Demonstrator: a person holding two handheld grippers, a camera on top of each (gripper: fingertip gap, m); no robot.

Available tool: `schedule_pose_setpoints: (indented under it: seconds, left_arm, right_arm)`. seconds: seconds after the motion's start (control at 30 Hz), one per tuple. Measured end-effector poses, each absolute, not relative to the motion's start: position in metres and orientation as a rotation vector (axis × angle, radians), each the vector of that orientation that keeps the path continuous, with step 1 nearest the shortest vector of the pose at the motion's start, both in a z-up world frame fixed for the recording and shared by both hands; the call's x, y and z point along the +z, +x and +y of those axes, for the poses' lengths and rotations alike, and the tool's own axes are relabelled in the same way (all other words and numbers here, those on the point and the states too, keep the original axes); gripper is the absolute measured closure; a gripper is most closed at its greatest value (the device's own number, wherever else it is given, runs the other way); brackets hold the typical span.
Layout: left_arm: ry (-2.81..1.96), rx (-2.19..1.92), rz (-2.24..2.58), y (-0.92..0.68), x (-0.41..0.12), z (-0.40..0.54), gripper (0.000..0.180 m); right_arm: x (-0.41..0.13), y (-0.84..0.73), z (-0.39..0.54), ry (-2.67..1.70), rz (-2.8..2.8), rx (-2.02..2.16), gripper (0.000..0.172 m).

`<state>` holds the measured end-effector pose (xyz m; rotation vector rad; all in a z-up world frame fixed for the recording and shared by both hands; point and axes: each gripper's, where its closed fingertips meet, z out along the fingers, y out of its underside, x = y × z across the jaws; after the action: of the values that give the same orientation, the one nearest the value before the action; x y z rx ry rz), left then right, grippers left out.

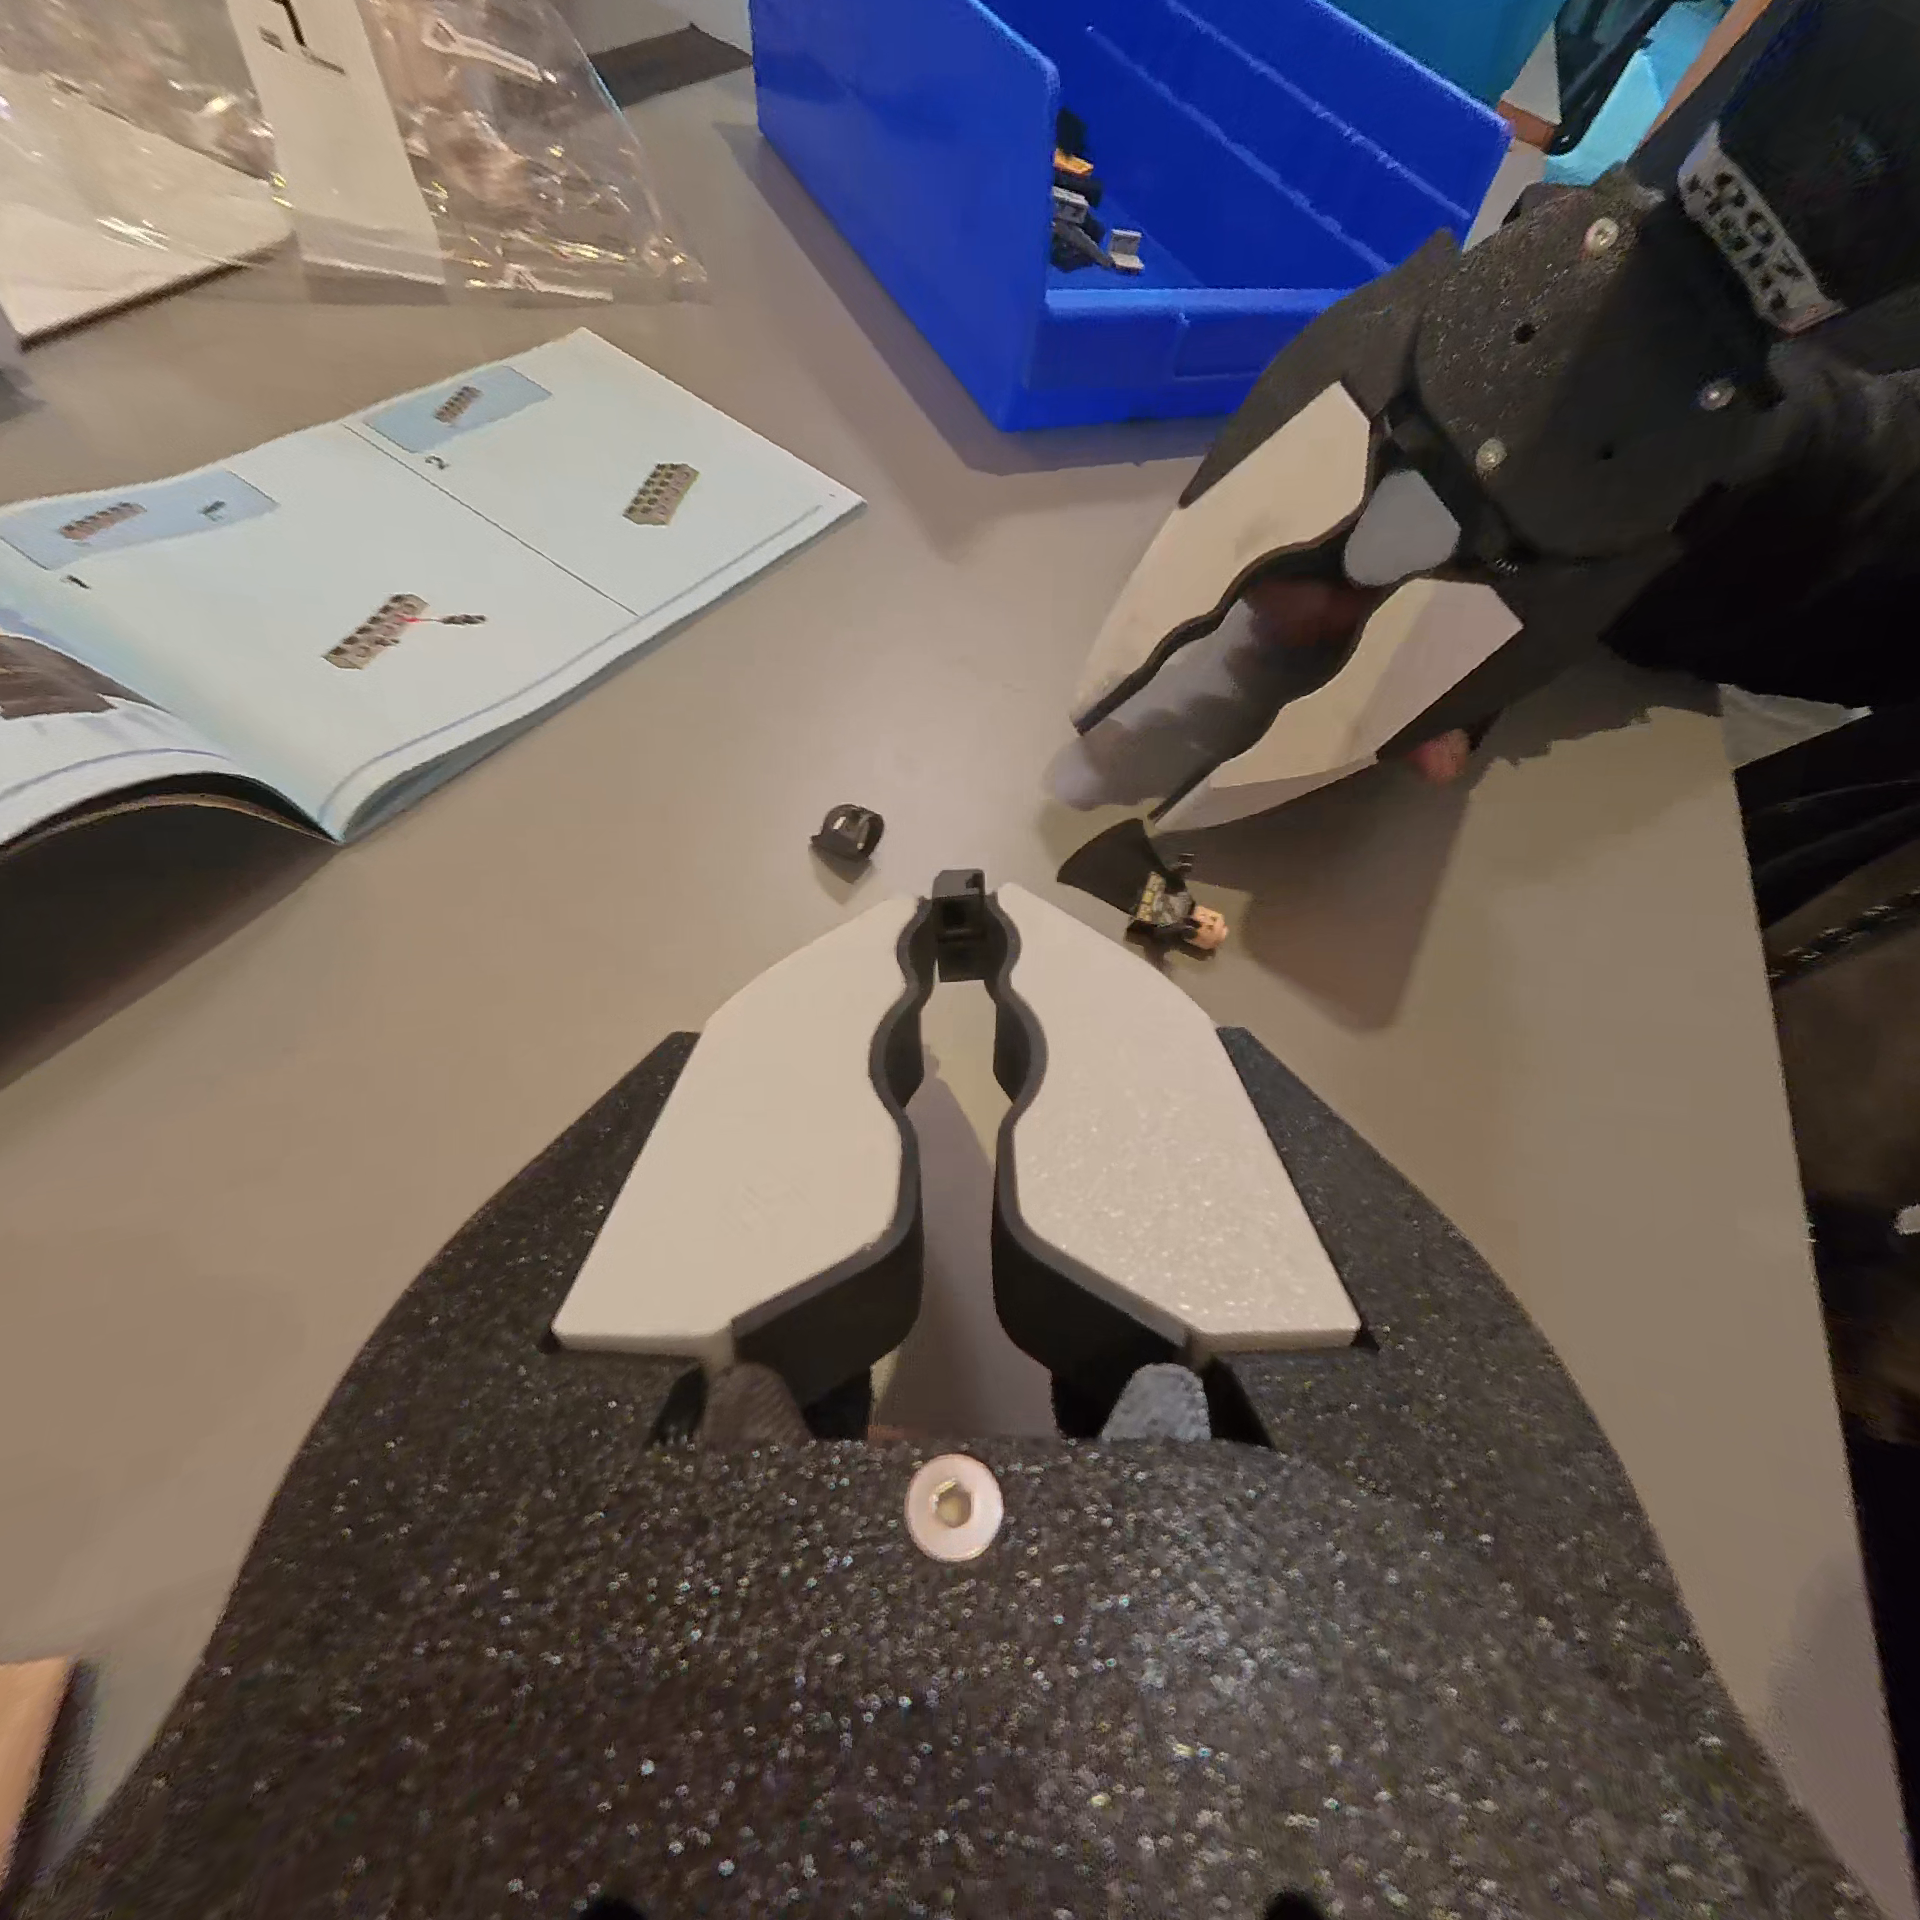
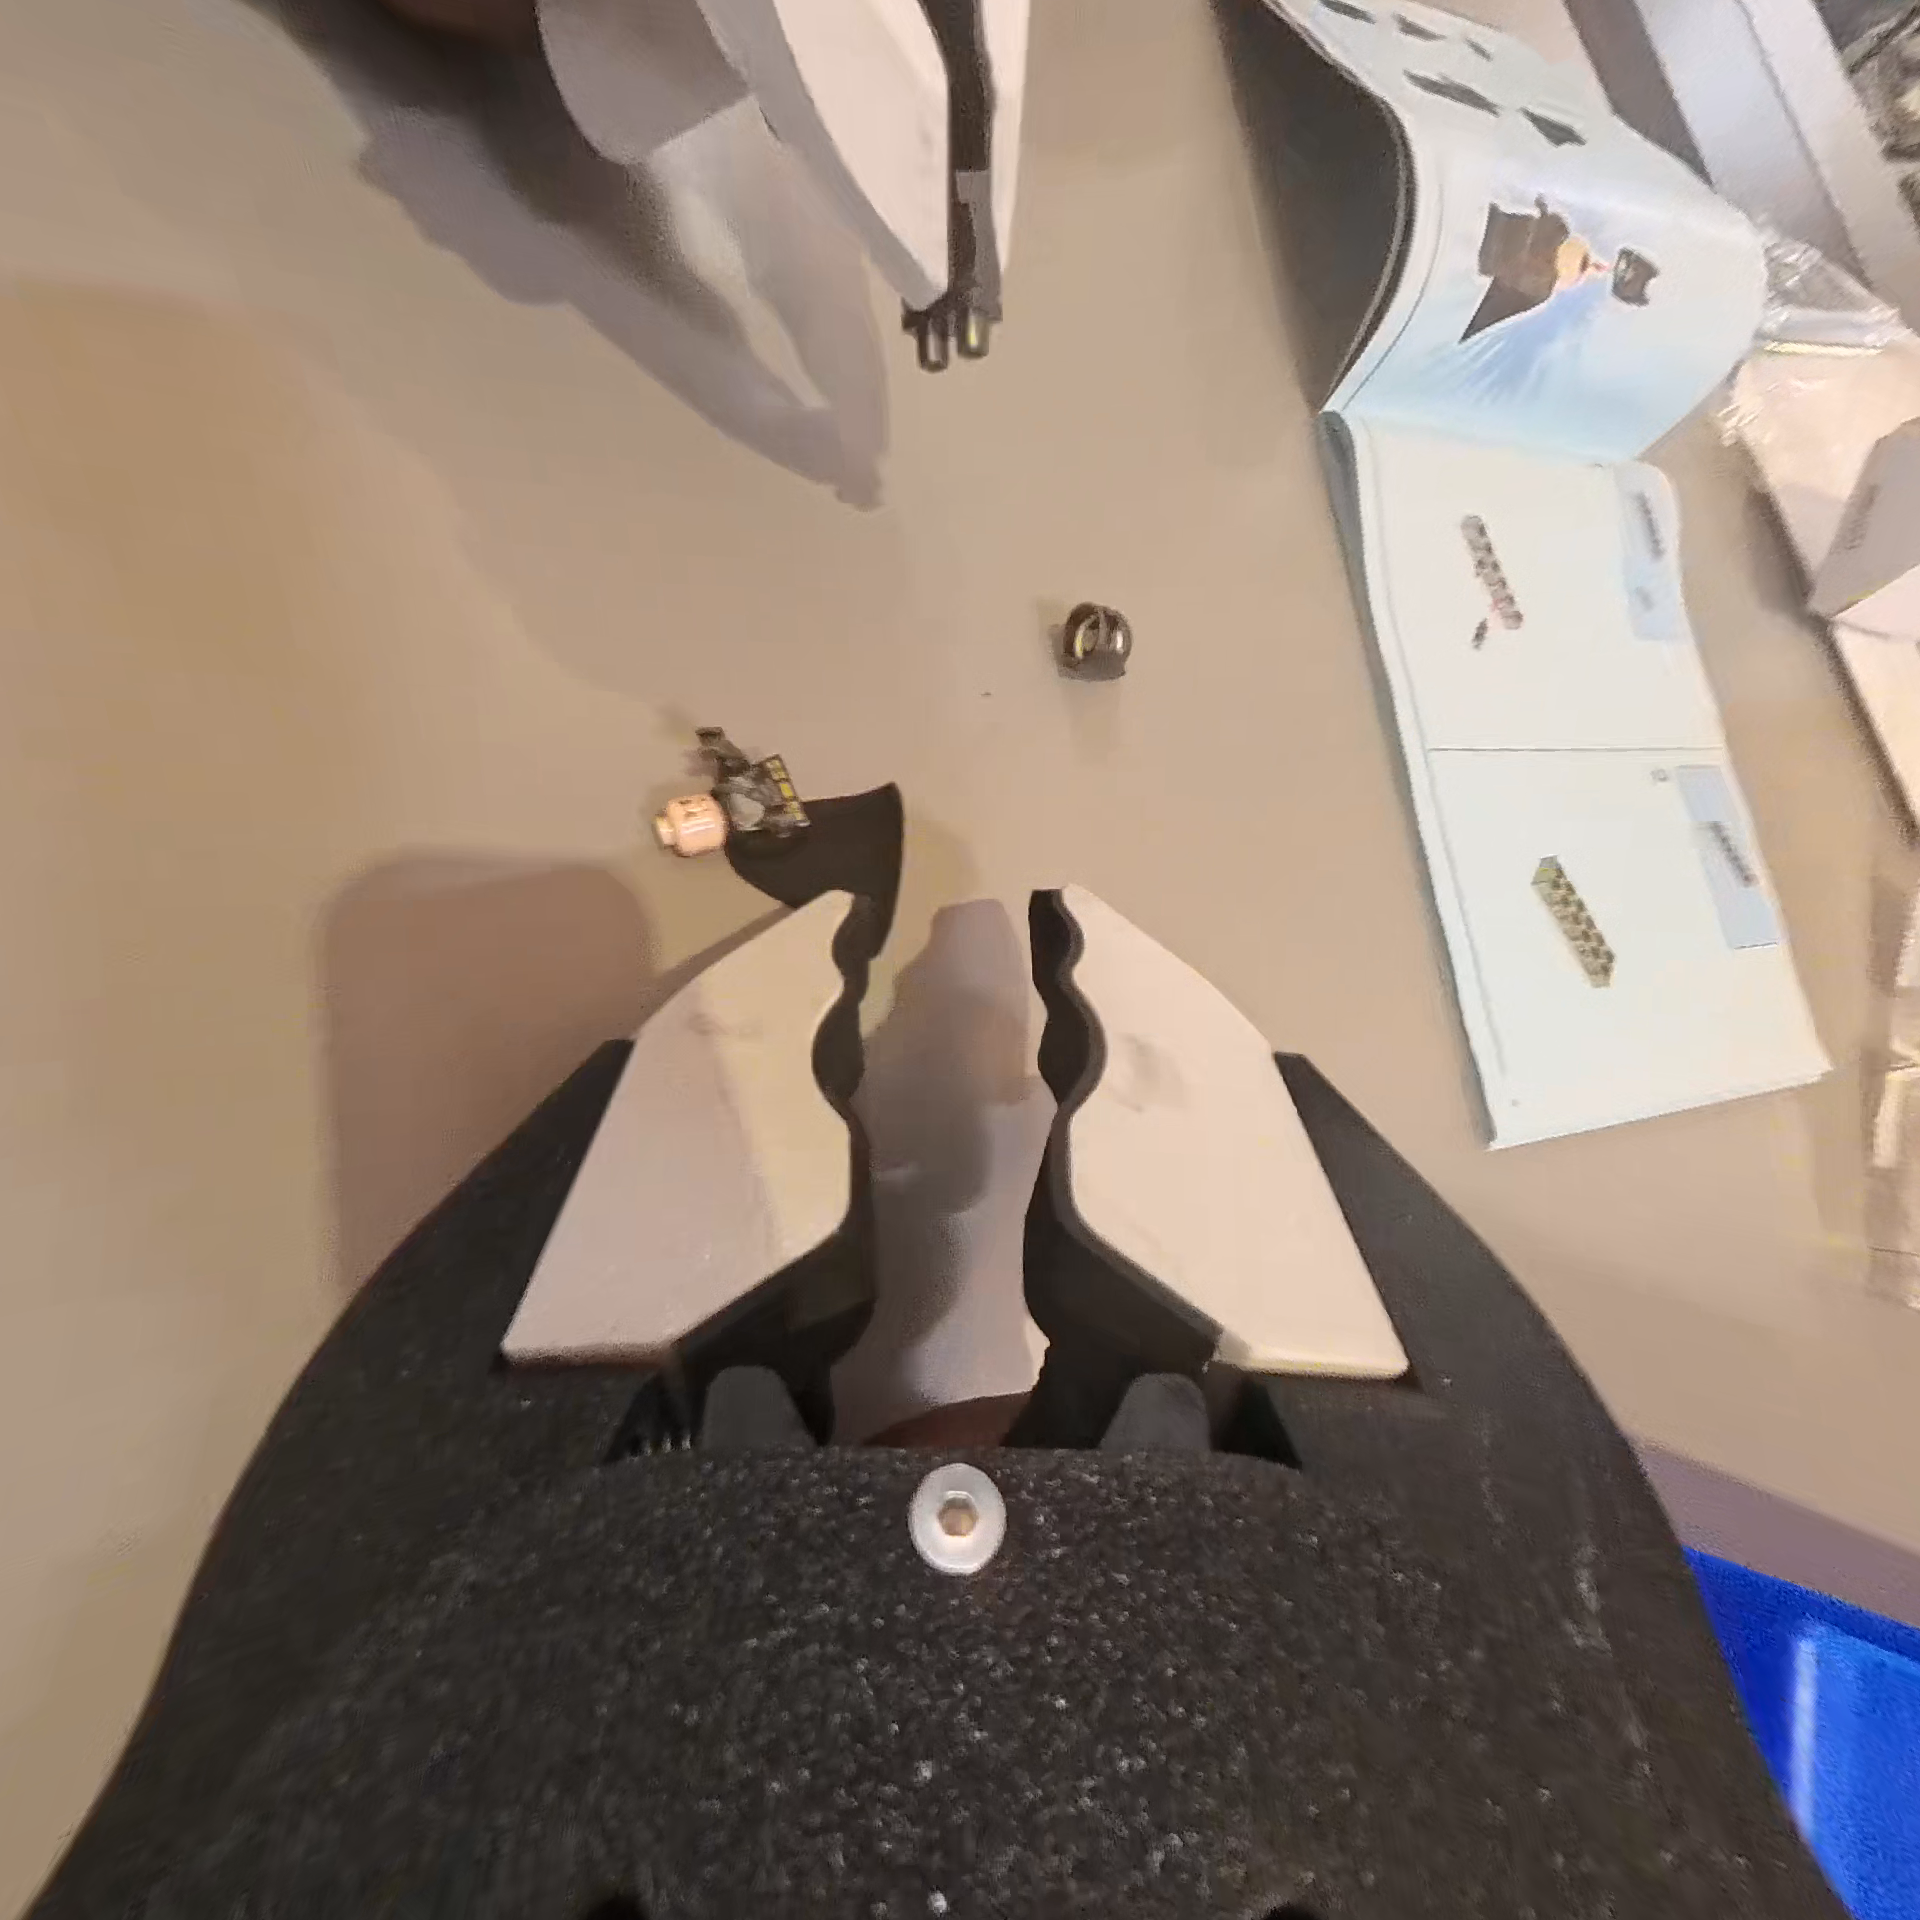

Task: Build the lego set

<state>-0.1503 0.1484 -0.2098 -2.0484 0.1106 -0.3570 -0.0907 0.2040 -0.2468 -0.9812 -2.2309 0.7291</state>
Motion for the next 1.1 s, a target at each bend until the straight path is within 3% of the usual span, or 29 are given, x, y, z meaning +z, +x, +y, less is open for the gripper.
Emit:
schedule_pose_setpoints:
  seconds: [0.2,0.9,1.1]
  left_arm:
    - [-2.048,-0.483,0.072,-0.141,-0.21,0.148,0.172]
    - [-2.062,-0.605,0.031,-0.129,-0.214,0.149,0.172]
    - [-2.061,-0.6,0.033,-0.129,-0.214,0.149,0.172]
  right_arm:
    - [-0.244,-0.074,0.177,-1.101,-2.255,0.857,0.141]
    - [-0.254,-0.091,0.169,-1.04,-2.258,0.697,0.143]
    - [-0.253,-0.105,0.185,-0.93,-2.269,0.662,0.153]
